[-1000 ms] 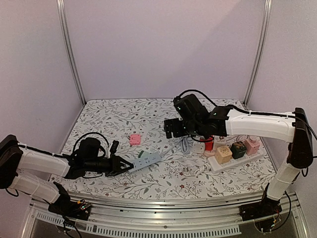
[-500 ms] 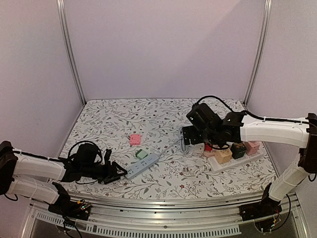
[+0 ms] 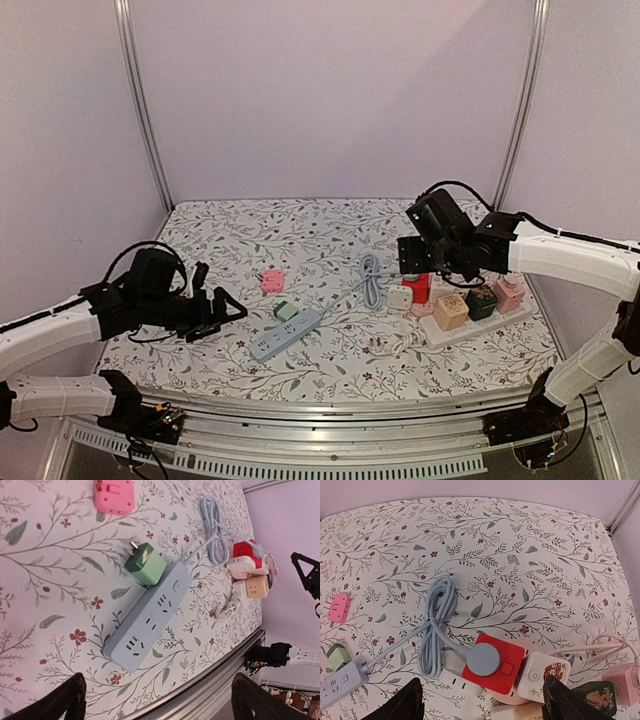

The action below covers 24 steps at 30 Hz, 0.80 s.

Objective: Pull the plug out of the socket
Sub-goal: Move the socket to the center of the board.

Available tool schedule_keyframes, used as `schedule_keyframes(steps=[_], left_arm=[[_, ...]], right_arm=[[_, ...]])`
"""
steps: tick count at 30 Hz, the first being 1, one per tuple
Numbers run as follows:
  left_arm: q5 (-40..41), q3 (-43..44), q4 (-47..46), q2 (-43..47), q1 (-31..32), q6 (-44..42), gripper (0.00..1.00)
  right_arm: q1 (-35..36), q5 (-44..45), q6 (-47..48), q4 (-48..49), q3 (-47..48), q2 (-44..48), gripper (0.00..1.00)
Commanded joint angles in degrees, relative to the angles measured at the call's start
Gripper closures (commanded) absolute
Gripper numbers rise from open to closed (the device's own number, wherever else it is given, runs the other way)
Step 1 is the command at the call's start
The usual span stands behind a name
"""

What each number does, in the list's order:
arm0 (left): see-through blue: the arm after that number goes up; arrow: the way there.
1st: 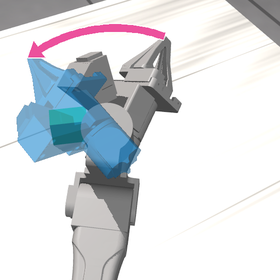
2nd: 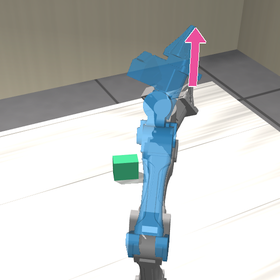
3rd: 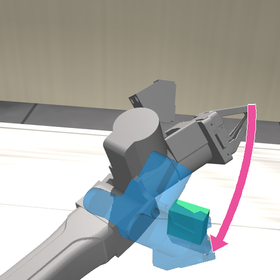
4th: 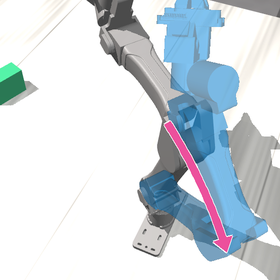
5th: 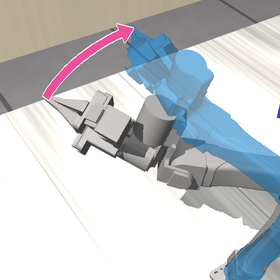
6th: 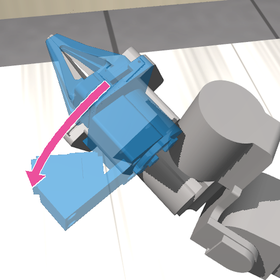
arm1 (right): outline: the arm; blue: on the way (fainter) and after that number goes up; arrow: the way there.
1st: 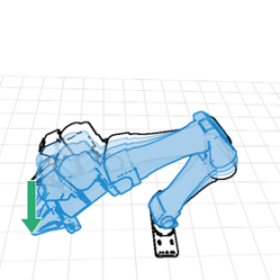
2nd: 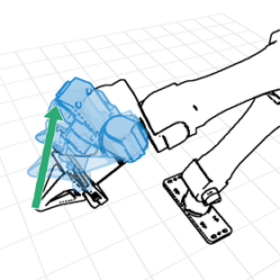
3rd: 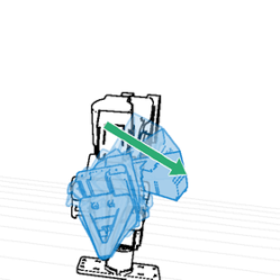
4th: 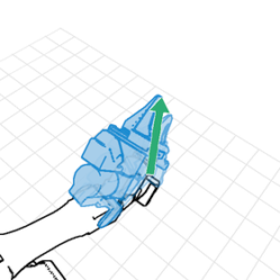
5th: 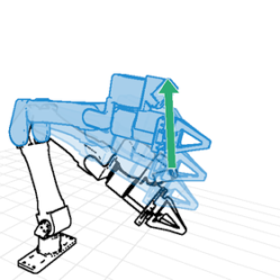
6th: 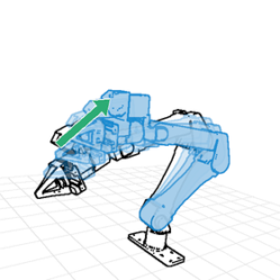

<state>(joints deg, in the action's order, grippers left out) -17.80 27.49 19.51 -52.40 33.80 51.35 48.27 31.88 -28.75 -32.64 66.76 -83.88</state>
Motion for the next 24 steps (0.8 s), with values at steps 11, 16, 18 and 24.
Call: schedule_keyframes(steps=[11,16,18,24], left_arm=[[-8.3,23.5,22.0,-7.5,-12.1,-25.3,0.01],[-7.7,24.6,22.3,-8.4,-15.2,-29.1,0.01],[-7.7,24.8,22.5,-8.8,-16.8,-30.6,0.00],[-7.9,25.3,23.1,-10.4,-20.5,-34.8,0.00]], right_arm=[[-7.3,-8.0,7.0,-1.2,0.4,-2.6,0.26],[-7.4,-9.0,8.9,-1.2,2.7,-6.3,0.26],[-7.4,-9.6,10.4,-1.2,3.3,-8.0,0.26],[-7.3,-10.5,14.0,-2.6,6.1,-11.8,0.29]])
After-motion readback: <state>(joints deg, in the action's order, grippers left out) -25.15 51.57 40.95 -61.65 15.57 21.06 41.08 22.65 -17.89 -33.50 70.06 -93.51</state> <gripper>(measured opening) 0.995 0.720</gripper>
